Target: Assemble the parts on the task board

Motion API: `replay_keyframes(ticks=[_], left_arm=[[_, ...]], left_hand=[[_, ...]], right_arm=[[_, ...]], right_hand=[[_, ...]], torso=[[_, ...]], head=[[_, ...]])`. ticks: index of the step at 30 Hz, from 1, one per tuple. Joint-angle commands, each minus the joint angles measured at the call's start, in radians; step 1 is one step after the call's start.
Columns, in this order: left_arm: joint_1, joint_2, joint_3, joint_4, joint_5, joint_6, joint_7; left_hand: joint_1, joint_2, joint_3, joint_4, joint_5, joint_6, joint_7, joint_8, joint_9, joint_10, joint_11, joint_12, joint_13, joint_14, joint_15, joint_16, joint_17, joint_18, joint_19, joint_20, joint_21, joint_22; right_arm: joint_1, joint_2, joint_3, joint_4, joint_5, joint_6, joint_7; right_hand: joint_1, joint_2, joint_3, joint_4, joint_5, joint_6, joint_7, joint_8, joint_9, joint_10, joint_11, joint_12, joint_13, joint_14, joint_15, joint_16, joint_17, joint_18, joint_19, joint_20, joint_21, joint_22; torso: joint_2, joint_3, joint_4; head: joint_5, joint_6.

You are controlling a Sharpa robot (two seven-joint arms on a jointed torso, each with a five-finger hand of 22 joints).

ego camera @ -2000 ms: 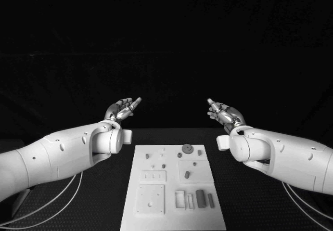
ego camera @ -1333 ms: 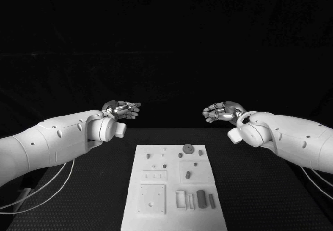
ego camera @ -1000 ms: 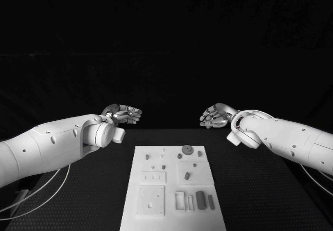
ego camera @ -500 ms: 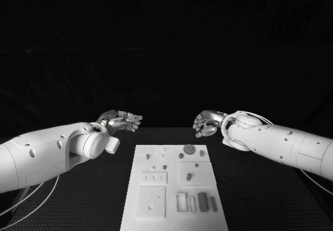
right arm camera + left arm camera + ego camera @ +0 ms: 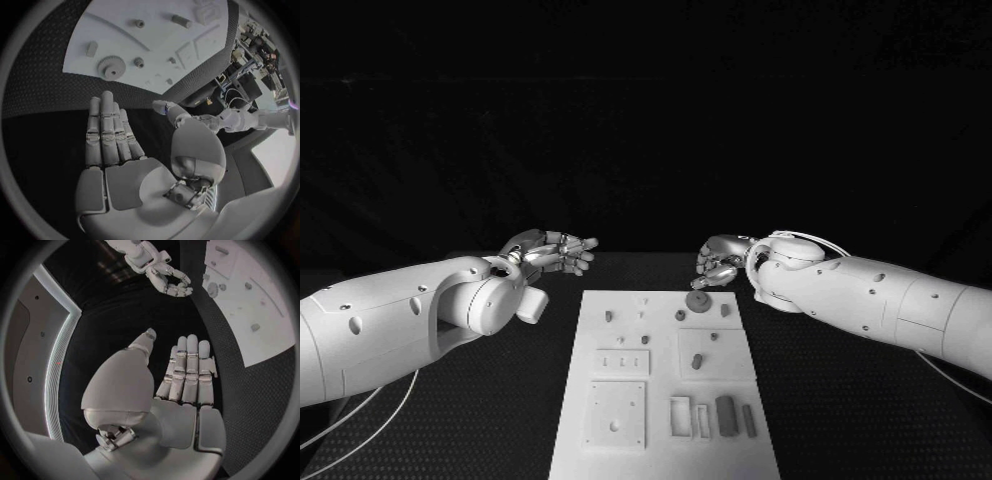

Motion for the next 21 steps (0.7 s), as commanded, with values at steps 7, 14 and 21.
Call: replay_keyframes(ticks=[7, 14, 21], left_arm=[[0.005, 0.001, 0.001, 0.010, 0.006, 0.021, 0.006], [0.005, 0.013, 0.001, 0.003, 0.006, 0.022, 0.006], [0.005, 0.013, 0.001, 0.005, 0.004, 0.023, 0.006]], left_hand=[[-0.001, 0.001, -0.002, 0.018, -0.006, 0.004, 0.006, -0.010, 0.007, 0.002, 0.003, -0.011, 0.003, 0.008, 0.003, -0.006, 0.004, 0.004, -0.005, 0.000, 0.007, 0.011], [0.004, 0.004, -0.006, 0.031, -0.005, 0.004, 0.007, -0.014, 0.012, 0.004, 0.004, -0.017, 0.006, 0.009, 0.003, -0.008, 0.006, 0.005, -0.006, 0.001, 0.008, 0.012], [0.015, 0.006, -0.012, 0.040, -0.005, 0.006, 0.006, -0.018, 0.017, 0.006, 0.003, -0.021, 0.008, 0.010, 0.003, -0.010, 0.009, 0.005, -0.007, 0.001, 0.010, 0.012]], right_arm=[[-0.001, -0.006, 0.000, 0.042, -0.125, 0.012, 0.007], [-0.004, -0.007, 0.000, 0.062, -0.175, 0.007, 0.012], [-0.013, 0.002, 0.000, 0.083, -0.206, 0.002, 0.010]], right_hand=[[0.124, 0.017, 0.035, -0.052, -0.271, 0.065, -0.010, -0.005, 0.043, 0.063, -0.019, 0.012, 0.101, 0.033, -0.022, 0.075, 0.045, 0.018, 0.020, -0.014, 0.128, 0.021], [0.178, 0.021, 0.090, -0.048, -0.541, 0.125, -0.013, -0.028, 0.007, 0.101, -0.024, -0.012, 0.090, 0.063, -0.030, 0.075, 0.032, 0.018, 0.039, -0.024, 0.147, 0.017], [0.208, 0.020, 0.120, -0.058, -0.603, 0.155, -0.014, -0.043, -0.014, 0.128, -0.028, -0.030, 0.080, 0.078, -0.035, 0.077, 0.026, 0.018, 0.049, -0.028, 0.157, 0.017]], torso=[[0.026, -0.0051, 0.0130], [0.034, -0.0038, 0.0146], [0.046, -0.0028, 0.0150]], head=[[-0.004, 0.004], [-0.003, 0.005], [-0.001, 0.004]])
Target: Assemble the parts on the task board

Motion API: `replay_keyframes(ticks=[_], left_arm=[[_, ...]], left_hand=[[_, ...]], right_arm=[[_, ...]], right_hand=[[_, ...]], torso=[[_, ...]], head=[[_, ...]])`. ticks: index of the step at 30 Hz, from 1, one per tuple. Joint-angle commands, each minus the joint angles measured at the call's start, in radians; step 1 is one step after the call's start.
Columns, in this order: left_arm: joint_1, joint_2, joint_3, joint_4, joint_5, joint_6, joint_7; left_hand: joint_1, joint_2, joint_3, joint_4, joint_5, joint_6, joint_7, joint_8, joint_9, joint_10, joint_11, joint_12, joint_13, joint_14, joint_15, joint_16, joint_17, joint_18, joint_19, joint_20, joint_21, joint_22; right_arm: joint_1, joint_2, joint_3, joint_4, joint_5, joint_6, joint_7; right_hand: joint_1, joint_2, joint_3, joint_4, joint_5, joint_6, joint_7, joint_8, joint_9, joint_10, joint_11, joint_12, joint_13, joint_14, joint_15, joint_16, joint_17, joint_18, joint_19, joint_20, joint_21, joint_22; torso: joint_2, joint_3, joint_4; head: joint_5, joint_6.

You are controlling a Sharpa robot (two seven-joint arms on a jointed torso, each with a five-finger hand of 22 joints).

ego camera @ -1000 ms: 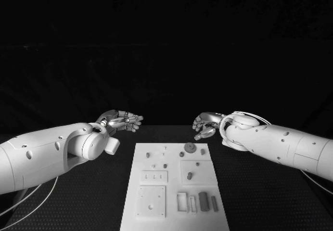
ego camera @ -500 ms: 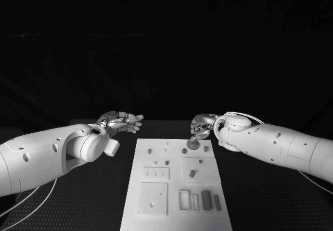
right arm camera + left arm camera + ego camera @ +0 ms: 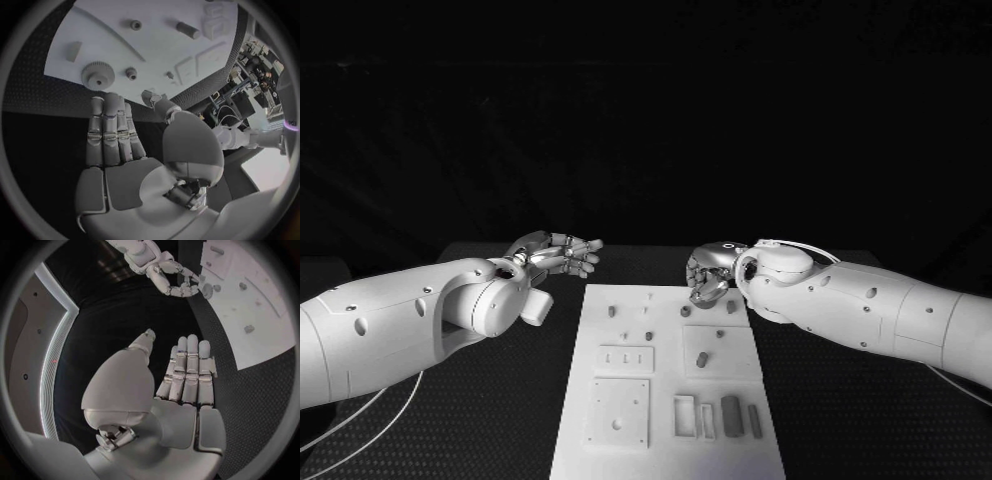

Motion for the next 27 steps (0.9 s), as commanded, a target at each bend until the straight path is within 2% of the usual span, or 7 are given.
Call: replay_keyframes(ticks=[1, 9, 13, 14, 16, 20, 27], left_arm=[[0.002, 0.002, 0.001, 0.001, 0.003, 0.016, 0.008], [0.002, 0.002, 0.001, -0.001, 0.003, 0.017, 0.006], [0.002, 0.003, 0.001, -0.001, 0.003, 0.023, 0.008], [0.002, 0.003, 0.001, 0.000, 0.003, 0.024, 0.007], [0.002, 0.003, 0.001, -0.001, 0.003, 0.023, 0.008], [0.002, 0.006, 0.001, -0.006, 0.003, 0.020, 0.012], [0.002, 0.005, 0.001, -0.004, 0.003, 0.025, 0.011]], left_hand=[[0.009, -0.002, -0.001, 0.010, 0.000, 0.002, 0.002, -0.004, 0.002, 0.006, 0.003, -0.007, 0.002, 0.007, 0.001, -0.007, 0.002, 0.013, -0.007, 0.001, 0.006, 0.012], [0.021, 0.000, -0.011, 0.022, 0.001, 0.004, 0.001, -0.009, 0.009, 0.008, 0.003, -0.013, 0.005, 0.008, 0.001, -0.009, 0.005, 0.013, -0.008, 0.002, 0.008, 0.012], [0.035, 0.001, -0.022, 0.038, 0.002, 0.005, 0.001, -0.015, 0.016, 0.010, 0.003, -0.019, 0.008, 0.009, 0.001, -0.012, 0.008, 0.014, -0.009, 0.002, 0.010, 0.012], [0.053, 0.007, -0.024, 0.044, 0.038, 0.006, 0.000, -0.019, 0.021, 0.011, 0.002, -0.023, 0.011, 0.009, 0.002, -0.014, 0.011, 0.013, -0.010, 0.002, 0.010, 0.011], [0.059, 0.009, -0.030, 0.050, 0.045, 0.007, 0.000, -0.022, 0.025, 0.012, 0.002, -0.026, 0.012, 0.009, 0.001, -0.016, 0.012, 0.013, -0.011, 0.002, 0.011, 0.011], [0.069, 0.009, -0.046, 0.069, 0.035, 0.008, 0.000, -0.028, 0.032, 0.014, 0.002, -0.031, 0.016, 0.010, 0.001, -0.019, 0.016, 0.013, -0.011, 0.002, 0.013, 0.011], [0.123, 0.012, -0.096, 0.135, 0.024, 0.013, 0.000, -0.044, 0.056, 0.021, 0.002, -0.046, 0.028, 0.013, 0.001, -0.026, 0.027, 0.013, -0.012, 0.002, 0.020, 0.011]], right_arm=[[-0.007, 0.005, 0.000, 0.004, -0.061, 0.001, 0.007], [-0.020, 0.012, -0.002, 0.006, -0.077, 0.004, -0.007], [-0.022, 0.015, -0.002, 0.002, -0.085, 0.005, -0.010], [-0.024, 0.015, -0.002, 0.004, -0.086, 0.006, -0.009], [-0.026, 0.017, -0.002, 0.003, -0.086, 0.004, -0.008], [-0.032, 0.026, -0.002, -0.011, -0.098, -0.006, -0.010], [-0.040, 0.031, -0.003, -0.030, -0.115, -0.019, -0.010]], right_hand=[[0.013, -0.002, 0.012, -0.001, -0.025, 0.013, 0.001, -0.005, -0.006, 0.012, 0.000, -0.007, -0.003, 0.007, 0.000, 0.005, -0.002, 0.015, 0.010, 0.000, 0.005, 0.017], [0.015, -0.008, 0.016, 0.000, -0.119, 0.030, 0.003, -0.013, -0.017, 0.032, -0.004, -0.019, -0.009, 0.015, -0.004, 0.008, -0.002, 0.015, 0.018, -0.003, 0.013, 0.017], [0.014, -0.010, 0.017, 0.001, -0.128, 0.031, 0.004, -0.014, -0.018, 0.033, -0.004, -0.022, -0.010, 0.016, -0.004, 0.008, -0.003, 0.015, 0.018, -0.003, 0.013, 0.016], [0.014, -0.010, 0.017, 0.001, -0.128, 0.031, 0.005, -0.015, -0.019, 0.033, -0.004, -0.022, -0.010, 0.015, -0.004, 0.008, -0.003, 0.015, 0.018, -0.003, 0.013, 0.016], [0.013, -0.011, 0.017, 0.002, -0.127, 0.032, 0.005, -0.015, -0.019, 0.033, -0.004, -0.023, -0.011, 0.015, -0.004, 0.008, -0.003, 0.015, 0.018, -0.003, 0.013, 0.016], [0.013, -0.011, 0.018, 0.003, -0.127, 0.033, 0.006, -0.015, -0.019, 0.034, -0.004, -0.023, -0.011, 0.015, -0.004, 0.008, -0.003, 0.015, 0.018, -0.003, 0.013, 0.016], [0.015, -0.015, 0.023, 0.004, -0.127, 0.035, 0.007, -0.017, -0.021, 0.036, -0.004, -0.026, -0.012, 0.012, -0.005, 0.007, -0.004, 0.015, 0.016, -0.003, 0.012, 0.015]], torso=[[0.011, 0.0005, 0.0013], [0.026, -0.0002, 0.0059], [0.034, -0.0003, 0.0068], [0.035, -0.0006, 0.0071], [0.039, -0.0011, 0.0084], [0.044, -0.0014, 0.0093], [0.051, -0.0002, 0.0103]], head=[[-0.001, -0.002], [-0.005, 0.001], [-0.004, 0.004], [-0.003, 0.006], [-0.003, 0.006], [0.005, 0.006], [0.006, 0.006]])
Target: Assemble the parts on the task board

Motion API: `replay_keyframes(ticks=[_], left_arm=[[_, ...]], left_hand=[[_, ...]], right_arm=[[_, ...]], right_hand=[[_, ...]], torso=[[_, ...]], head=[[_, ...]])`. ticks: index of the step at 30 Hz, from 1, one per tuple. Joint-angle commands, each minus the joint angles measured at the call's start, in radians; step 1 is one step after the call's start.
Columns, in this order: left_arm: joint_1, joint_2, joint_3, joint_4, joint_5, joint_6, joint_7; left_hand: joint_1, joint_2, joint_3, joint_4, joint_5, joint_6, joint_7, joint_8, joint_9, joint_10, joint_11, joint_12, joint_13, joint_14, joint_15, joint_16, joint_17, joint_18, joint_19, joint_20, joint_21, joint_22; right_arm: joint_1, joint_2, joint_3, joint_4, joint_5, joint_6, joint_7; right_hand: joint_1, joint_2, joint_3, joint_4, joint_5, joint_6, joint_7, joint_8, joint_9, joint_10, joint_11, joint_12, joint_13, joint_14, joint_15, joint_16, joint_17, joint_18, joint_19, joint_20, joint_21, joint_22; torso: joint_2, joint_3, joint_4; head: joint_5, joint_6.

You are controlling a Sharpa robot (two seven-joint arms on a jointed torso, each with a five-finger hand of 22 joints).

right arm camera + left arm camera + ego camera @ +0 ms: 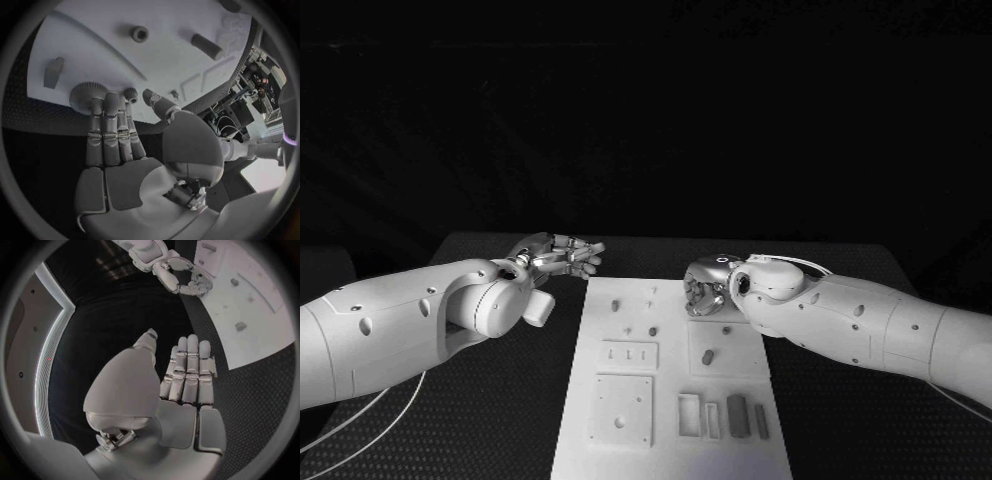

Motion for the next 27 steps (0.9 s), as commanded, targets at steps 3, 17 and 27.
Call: replay_keyframes(ticks=[3, 17, 27], left_arm=[[0.002, 0.000, 0.001, 0.002, 0.003, 0.015, 0.013], [0.002, 0.003, 0.001, -0.001, 0.003, 0.014, 0.014], [0.002, 0.005, 0.001, -0.002, 0.003, 0.020, 0.010]], left_hand=[[0.009, 0.001, -0.007, 0.008, -0.006, 0.006, 0.000, -0.005, 0.003, 0.006, 0.002, -0.005, 0.002, 0.007, 0.002, -0.007, 0.002, 0.017, -0.008, -0.002, 0.006, 0.011], [0.011, 0.004, -0.012, 0.009, -0.009, 0.007, 0.000, -0.007, 0.006, 0.007, 0.001, -0.006, 0.003, 0.008, 0.002, -0.007, 0.003, 0.017, -0.008, -0.002, 0.007, 0.010], [0.014, 0.006, -0.015, 0.009, -0.009, 0.008, -0.002, -0.008, 0.008, 0.008, -0.001, -0.007, 0.004, 0.008, 0.002, -0.008, 0.004, 0.017, -0.008, -0.002, 0.007, 0.010]], right_arm=[[-0.003, 0.002, 0.000, 0.000, -0.032, -0.012, -0.002], [-0.009, 0.014, -0.002, -0.002, -0.040, -0.008, -0.003], [-0.009, 0.015, -0.003, -0.003, -0.061, 0.028, -0.008]], right_hand=[[0.005, -0.011, 0.008, 0.002, 0.007, 0.009, 0.001, -0.008, -0.003, 0.009, 0.000, -0.006, -0.002, 0.003, -0.003, 0.002, -0.001, 0.013, 0.004, 0.003, 0.004, 0.016], [0.015, -0.009, 0.019, 0.005, -0.012, 0.014, 0.001, -0.011, -0.006, 0.017, -0.002, -0.010, -0.004, 0.007, -0.005, 0.006, 0.000, 0.013, 0.009, 0.000, 0.008, 0.017], [0.055, -0.006, 0.082, 0.009, -0.053, 0.030, -0.003, -0.013, -0.010, 0.034, -0.006, -0.015, -0.007, 0.015, -0.009, 0.013, 0.002, 0.013, 0.017, -0.004, 0.016, 0.018]], torso=[[0.008, 0.0015, 0.0013], [0.017, 0.0054, 0.0005], [0.022, 0.0056, 0.0001]], head=[[0.002, 0.003], [0.004, 0.005], [0.001, 0.004]])
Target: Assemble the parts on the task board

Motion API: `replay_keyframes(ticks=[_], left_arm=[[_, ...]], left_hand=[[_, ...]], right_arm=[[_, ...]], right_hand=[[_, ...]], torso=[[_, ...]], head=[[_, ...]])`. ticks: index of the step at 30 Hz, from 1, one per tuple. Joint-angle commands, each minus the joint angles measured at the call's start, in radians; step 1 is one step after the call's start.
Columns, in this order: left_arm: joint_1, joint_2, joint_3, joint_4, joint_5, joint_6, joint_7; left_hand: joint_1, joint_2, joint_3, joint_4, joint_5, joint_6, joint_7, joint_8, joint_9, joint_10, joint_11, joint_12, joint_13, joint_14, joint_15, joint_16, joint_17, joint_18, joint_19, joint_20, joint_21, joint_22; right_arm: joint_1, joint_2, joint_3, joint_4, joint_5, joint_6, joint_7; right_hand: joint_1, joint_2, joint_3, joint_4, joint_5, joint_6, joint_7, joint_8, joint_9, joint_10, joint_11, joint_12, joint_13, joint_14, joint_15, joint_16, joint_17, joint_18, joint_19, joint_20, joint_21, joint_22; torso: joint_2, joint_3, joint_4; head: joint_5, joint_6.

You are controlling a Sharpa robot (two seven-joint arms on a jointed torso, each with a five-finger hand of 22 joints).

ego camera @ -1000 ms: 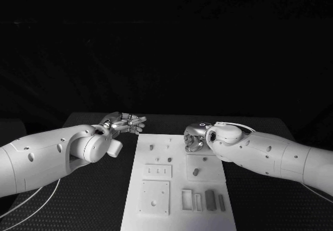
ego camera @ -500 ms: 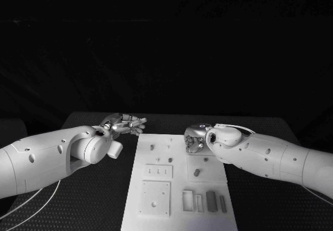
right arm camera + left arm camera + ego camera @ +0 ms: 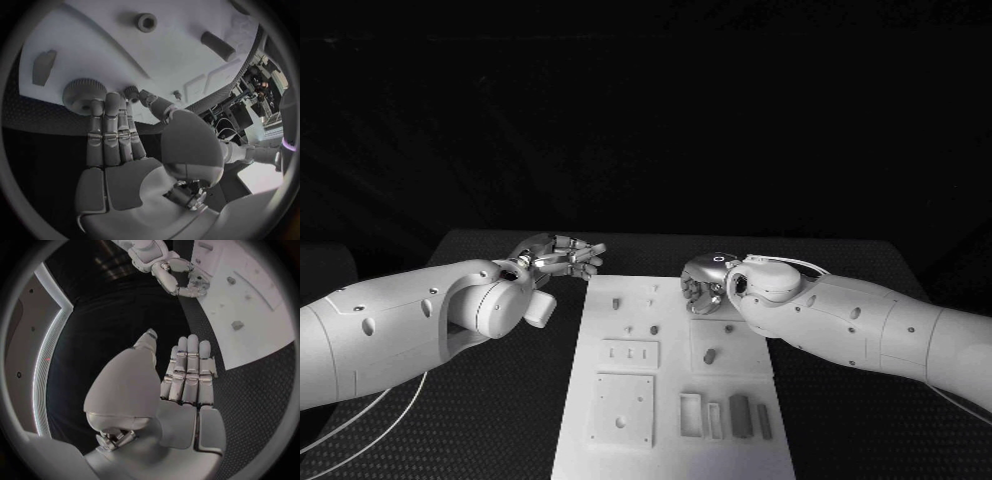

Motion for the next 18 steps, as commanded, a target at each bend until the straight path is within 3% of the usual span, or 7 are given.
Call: replay_keyframes(ticks=[1, 7, 18], left_arm=[[0.002, 0.003, 0.001, 0.001, 0.003, 0.018, 0.009], [0.002, 0.002, 0.001, 0.000, 0.003, 0.020, 0.006], [0.002, -0.002, 0.001, -0.001, 0.003, 0.027, -0.003]], left_hand=[[0.011, 0.003, -0.006, 0.000, -0.003, 0.008, -0.002, -0.002, 0.002, 0.008, -0.001, -0.007, 0.001, 0.008, 0.002, -0.005, 0.001, 0.021, -0.008, -0.002, 0.002, 0.010], [0.013, 0.004, -0.008, 0.000, -0.003, 0.008, -0.003, -0.003, 0.003, 0.008, -0.002, -0.008, 0.001, 0.008, 0.002, -0.005, 0.002, 0.021, -0.008, -0.002, 0.002, 0.010], [0.018, 0.004, -0.014, 0.000, -0.005, 0.004, -0.002, -0.008, 0.005, 0.004, -0.001, -0.012, 0.002, 0.008, 0.002, -0.007, 0.003, 0.020, -0.008, -0.002, 0.003, 0.010]], right_arm=[[-0.010, 0.001, -0.007, -0.002, -0.025, 0.057, -0.008], [-0.012, -0.006, -0.015, 0.009, -0.055, 0.084, -0.018], [-0.012, -0.004, -0.018, 0.020, -0.086, 0.092, -0.022]], right_hand=[[0.014, 0.001, 0.012, -0.003, -0.003, 0.006, -0.001, -0.003, -0.002, 0.008, -0.001, -0.003, -0.002, 0.005, -0.002, 0.006, 0.001, 0.012, 0.005, -0.002, 0.000, 0.016], [0.042, -0.005, 0.029, -0.027, -0.009, 0.013, -0.004, -0.002, -0.002, 0.015, -0.003, -0.004, -0.002, 0.004, -0.003, 0.009, 0.003, 0.012, 0.006, -0.003, 0.005, 0.017], [0.058, -0.011, 0.031, -0.049, -0.016, 0.015, -0.009, -0.003, -0.002, 0.017, -0.002, -0.006, -0.003, 0.000, -0.002, 0.009, 0.004, 0.012, 0.000, -0.001, 0.007, 0.018]], torso=[[0.003, 0.0004, -0.0005], [0.003, 0.0013, -0.0004], [0.007, 0.0023, -0.0009]], head=[[-0.002, -0.001], [-0.004, -0.001], [-0.008, 0.004]])
